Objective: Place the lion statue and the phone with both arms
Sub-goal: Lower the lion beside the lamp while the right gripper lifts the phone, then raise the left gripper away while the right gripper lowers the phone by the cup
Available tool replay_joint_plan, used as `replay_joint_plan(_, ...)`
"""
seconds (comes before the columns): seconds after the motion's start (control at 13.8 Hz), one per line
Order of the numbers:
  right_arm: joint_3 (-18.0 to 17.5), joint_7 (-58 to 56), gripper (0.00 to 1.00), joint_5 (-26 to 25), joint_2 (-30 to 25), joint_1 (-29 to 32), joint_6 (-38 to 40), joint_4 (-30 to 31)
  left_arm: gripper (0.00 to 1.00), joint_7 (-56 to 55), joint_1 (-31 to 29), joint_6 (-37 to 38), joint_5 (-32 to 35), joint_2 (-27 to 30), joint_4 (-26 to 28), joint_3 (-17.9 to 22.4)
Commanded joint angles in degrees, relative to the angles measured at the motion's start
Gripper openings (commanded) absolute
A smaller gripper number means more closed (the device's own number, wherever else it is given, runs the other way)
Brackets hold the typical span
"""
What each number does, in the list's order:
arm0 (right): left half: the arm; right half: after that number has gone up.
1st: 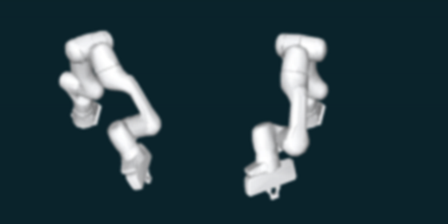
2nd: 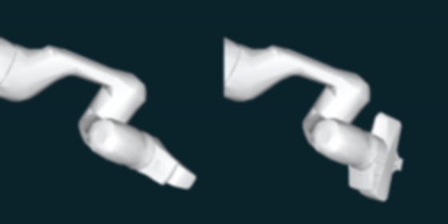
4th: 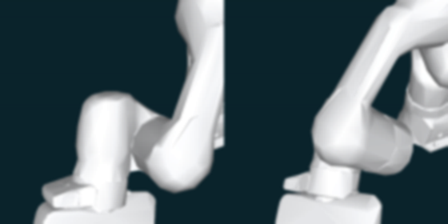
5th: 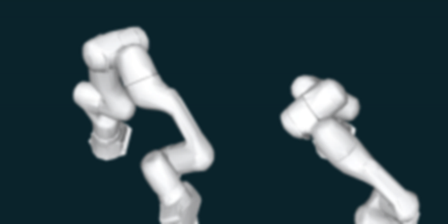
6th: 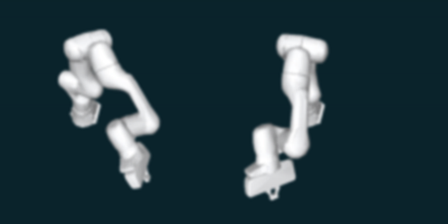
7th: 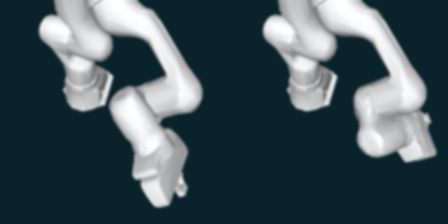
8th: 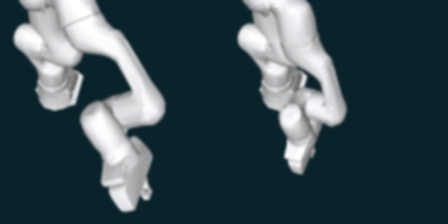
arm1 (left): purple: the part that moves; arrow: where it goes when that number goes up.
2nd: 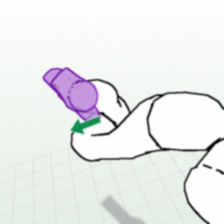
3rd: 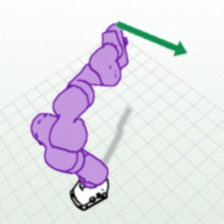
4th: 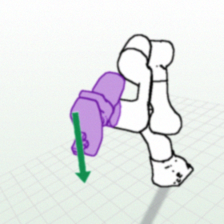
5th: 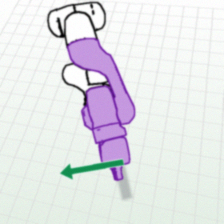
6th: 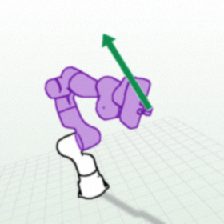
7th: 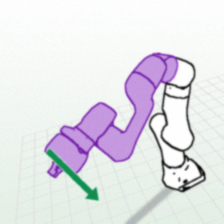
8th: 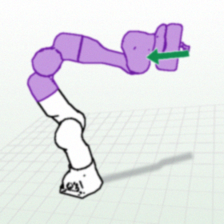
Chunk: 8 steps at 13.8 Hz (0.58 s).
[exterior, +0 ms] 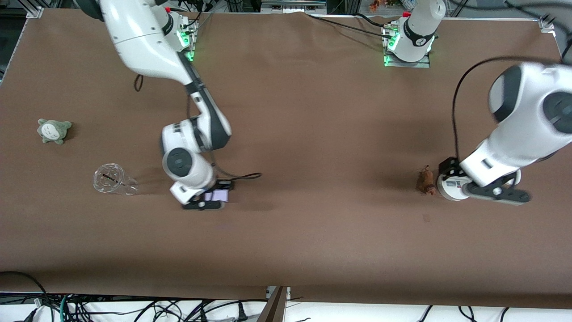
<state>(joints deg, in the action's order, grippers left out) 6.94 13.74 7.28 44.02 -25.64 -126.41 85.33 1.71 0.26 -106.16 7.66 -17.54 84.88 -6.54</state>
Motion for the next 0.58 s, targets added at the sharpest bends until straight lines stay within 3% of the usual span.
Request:
replay_joint_plan(0.0, 1.7, -5.6, 0.44, -1.0, -1.6, 2.6, 4.3, 1.2, 1.0, 1.0, -0.1, 6.8, -0.8, 0.5, -6.6, 0.5)
replay_joint_plan(0.22, 4.4, -10.6, 0.44, -0.9, -1.4, 3.4, 5.2, 2.6, 1.0, 1.6, -1.1, 15.3, -4.4, 4.3, -5.6, 0.6)
replay_joint_plan(0.51, 4.4, -12.9, 0.44, -1.0, -1.3, 6.1, 5.2, 3.6, 1.0, 1.3, -1.6, 13.2, -4.9, 10.8, 3.0, 0.5)
